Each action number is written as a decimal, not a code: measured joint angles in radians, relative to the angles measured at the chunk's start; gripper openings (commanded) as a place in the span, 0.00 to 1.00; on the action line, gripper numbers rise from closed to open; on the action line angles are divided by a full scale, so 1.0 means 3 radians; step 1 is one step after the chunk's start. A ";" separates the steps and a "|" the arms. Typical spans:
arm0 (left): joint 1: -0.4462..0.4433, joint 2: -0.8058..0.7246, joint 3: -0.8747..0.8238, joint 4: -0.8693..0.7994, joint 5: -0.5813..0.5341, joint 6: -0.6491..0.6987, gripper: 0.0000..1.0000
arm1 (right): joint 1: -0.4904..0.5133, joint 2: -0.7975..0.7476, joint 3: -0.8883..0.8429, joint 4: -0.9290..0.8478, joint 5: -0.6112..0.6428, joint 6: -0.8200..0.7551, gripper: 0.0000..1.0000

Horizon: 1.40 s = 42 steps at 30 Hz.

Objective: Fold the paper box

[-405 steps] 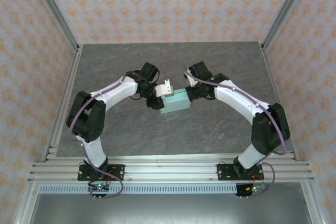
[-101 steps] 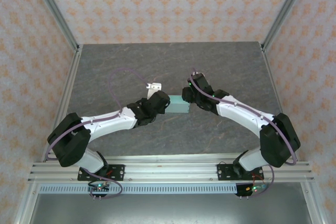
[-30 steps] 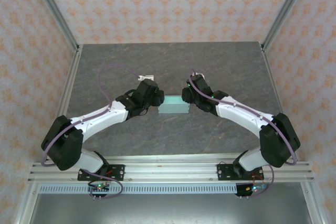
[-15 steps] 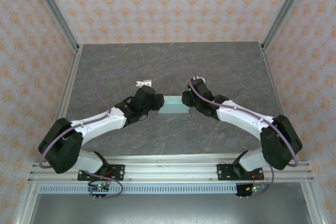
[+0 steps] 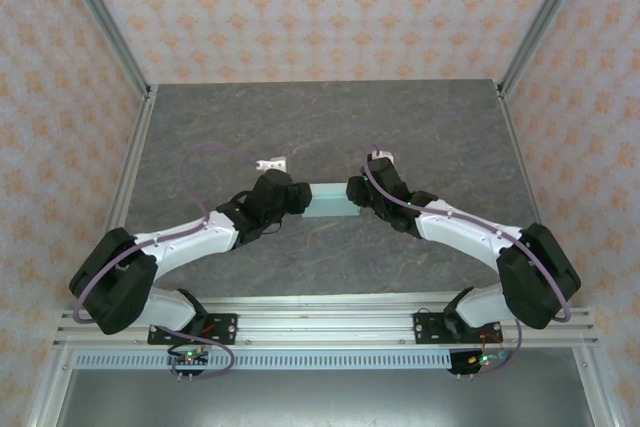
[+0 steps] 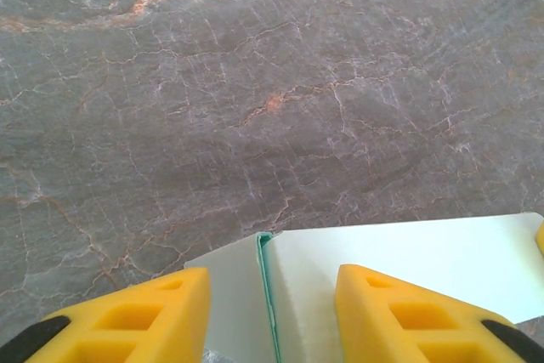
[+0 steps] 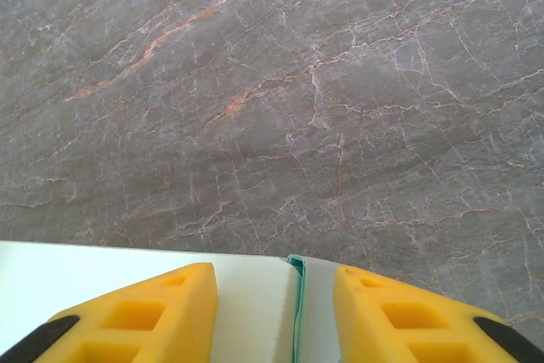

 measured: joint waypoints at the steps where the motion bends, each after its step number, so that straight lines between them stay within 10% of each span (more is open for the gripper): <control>1: 0.0015 -0.0024 0.0008 -0.0058 0.0024 0.0001 0.49 | 0.0004 0.0000 0.0000 0.0000 0.0000 -0.0001 0.40; 8: 0.0155 -0.0050 0.0145 -0.0381 0.0292 0.0003 0.56 | 0.0005 0.0005 0.0018 -0.0018 -0.0001 -0.0003 0.40; 16: 0.0203 -0.0039 0.0151 -0.0388 0.0558 -0.0084 0.41 | 0.0005 0.0010 0.0022 -0.0019 -0.0001 -0.0003 0.40; 28: 0.0284 0.0015 -0.0468 0.0827 0.0844 -0.0468 0.20 | 0.0004 0.0010 0.0023 -0.0050 0.0011 -0.0013 0.41; 42: 0.0280 -0.0089 -0.0437 0.0703 0.0757 -0.0454 0.26 | -0.0184 0.0145 0.0397 -0.0544 -0.0345 -0.0258 0.46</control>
